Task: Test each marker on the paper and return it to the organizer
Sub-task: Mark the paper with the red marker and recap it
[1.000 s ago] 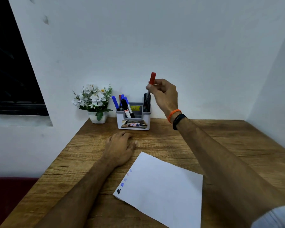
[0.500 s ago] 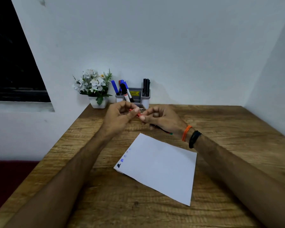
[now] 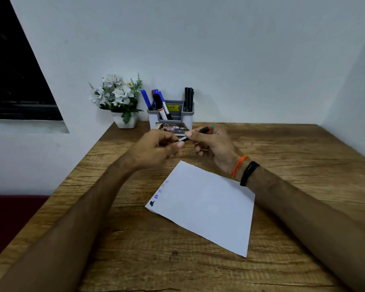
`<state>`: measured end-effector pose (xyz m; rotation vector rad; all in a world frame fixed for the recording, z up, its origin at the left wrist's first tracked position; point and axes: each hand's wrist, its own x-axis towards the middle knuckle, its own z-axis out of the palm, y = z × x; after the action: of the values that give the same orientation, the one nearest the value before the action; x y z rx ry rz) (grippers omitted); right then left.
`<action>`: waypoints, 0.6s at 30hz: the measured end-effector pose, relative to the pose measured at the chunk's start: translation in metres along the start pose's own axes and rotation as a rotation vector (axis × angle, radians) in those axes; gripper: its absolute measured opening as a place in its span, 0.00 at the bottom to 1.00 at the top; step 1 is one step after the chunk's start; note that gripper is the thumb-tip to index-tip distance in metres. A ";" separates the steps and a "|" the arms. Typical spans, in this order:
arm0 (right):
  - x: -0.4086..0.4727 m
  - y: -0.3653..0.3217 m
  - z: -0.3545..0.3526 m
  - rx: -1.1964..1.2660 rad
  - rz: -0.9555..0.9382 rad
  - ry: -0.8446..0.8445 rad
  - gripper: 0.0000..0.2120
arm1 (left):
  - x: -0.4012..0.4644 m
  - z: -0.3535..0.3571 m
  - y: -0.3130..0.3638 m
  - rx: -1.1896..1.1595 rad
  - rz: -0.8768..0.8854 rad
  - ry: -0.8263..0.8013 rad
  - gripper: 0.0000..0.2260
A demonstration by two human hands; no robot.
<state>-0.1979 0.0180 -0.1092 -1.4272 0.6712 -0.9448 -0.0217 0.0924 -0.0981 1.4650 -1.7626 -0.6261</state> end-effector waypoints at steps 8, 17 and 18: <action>-0.006 0.002 0.014 -0.085 -0.023 -0.088 0.13 | -0.002 0.013 -0.001 0.116 0.120 -0.033 0.08; -0.003 0.009 0.011 -0.014 0.008 -0.129 0.18 | -0.005 0.016 0.002 0.083 0.189 -0.058 0.10; -0.004 0.008 0.011 -0.011 0.008 -0.136 0.17 | -0.005 0.016 0.003 0.070 0.194 -0.059 0.10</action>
<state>-0.1890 0.0260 -0.1165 -1.4825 0.5814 -0.8306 -0.0361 0.0966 -0.1065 1.3130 -1.9617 -0.5155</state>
